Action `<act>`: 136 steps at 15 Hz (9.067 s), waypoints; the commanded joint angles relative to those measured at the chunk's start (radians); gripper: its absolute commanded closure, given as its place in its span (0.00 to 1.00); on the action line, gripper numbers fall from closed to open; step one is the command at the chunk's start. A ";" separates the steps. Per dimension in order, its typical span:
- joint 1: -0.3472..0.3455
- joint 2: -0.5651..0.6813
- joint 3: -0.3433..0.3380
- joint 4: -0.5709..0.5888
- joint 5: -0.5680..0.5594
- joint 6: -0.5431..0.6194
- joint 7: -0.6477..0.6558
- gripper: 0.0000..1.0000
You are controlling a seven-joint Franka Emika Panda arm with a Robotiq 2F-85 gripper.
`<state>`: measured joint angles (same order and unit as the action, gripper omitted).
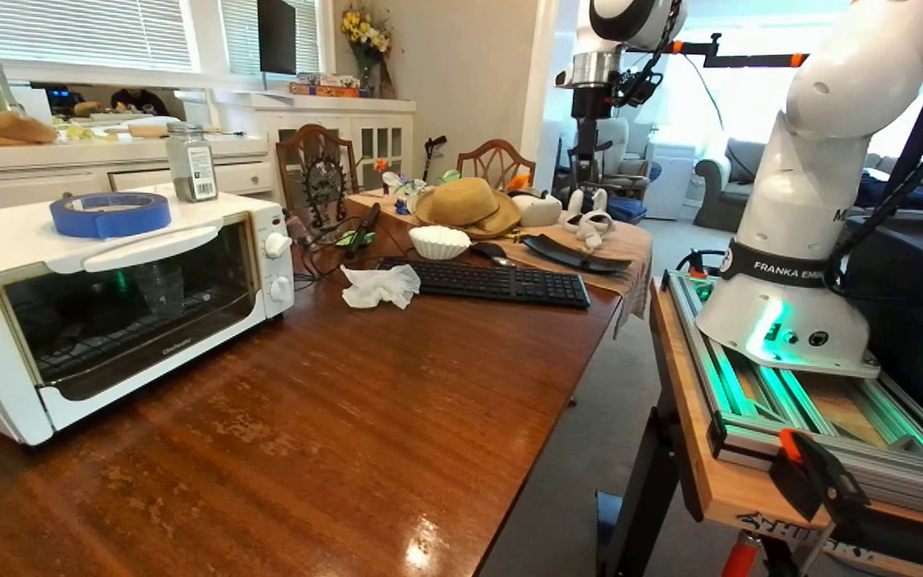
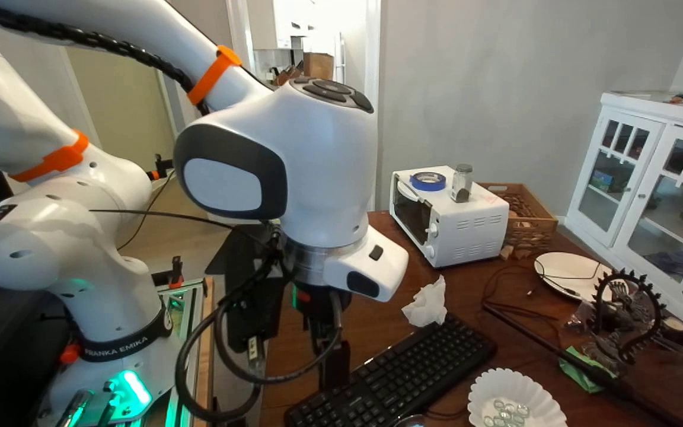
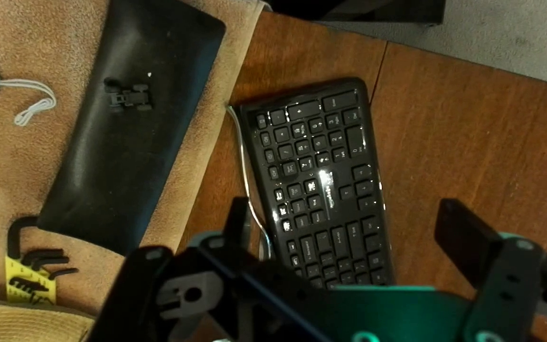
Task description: Put the spoon on top of the oven grill
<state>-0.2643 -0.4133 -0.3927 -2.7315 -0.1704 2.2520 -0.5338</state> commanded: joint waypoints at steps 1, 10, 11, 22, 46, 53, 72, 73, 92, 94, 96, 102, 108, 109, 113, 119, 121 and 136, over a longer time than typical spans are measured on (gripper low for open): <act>-0.002 -0.004 0.011 0.001 0.002 -0.004 0.001 0.00; -0.062 0.243 -0.049 0.044 -0.101 0.220 -0.040 0.00; -0.065 0.291 -0.061 0.056 -0.087 0.254 -0.055 0.00; -0.080 0.527 0.030 0.176 -0.056 0.342 -0.025 0.00; -0.101 0.867 0.118 0.361 -0.109 0.358 -0.018 0.00; -0.088 0.878 0.149 0.347 -0.105 0.400 0.017 0.00; -0.098 0.933 0.146 0.385 -0.098 0.405 0.076 0.00; -0.090 0.937 0.145 0.384 -0.106 0.408 0.083 0.00; -0.015 0.964 0.147 0.382 -0.221 0.392 0.109 0.00; -0.029 0.963 0.155 0.380 -0.205 0.390 0.101 0.23; -0.034 0.961 0.157 0.380 -0.202 0.392 0.101 0.42; -0.056 0.940 0.158 0.381 -0.179 0.392 0.098 0.87; -0.063 0.911 0.163 0.370 -0.162 0.391 0.094 0.97; -0.057 0.899 0.161 0.365 -0.167 0.394 0.097 0.97; -0.056 0.851 0.183 0.360 -0.169 0.401 0.064 1.00; -0.076 0.738 0.255 0.329 -0.133 0.417 -0.040 0.99; -0.115 0.689 0.312 0.302 -0.066 0.439 -0.170 0.99; -0.051 0.682 0.354 0.414 0.095 0.362 -0.428 0.99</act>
<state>-0.3805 0.2373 -0.0469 -2.4026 -0.0669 2.6463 -0.9231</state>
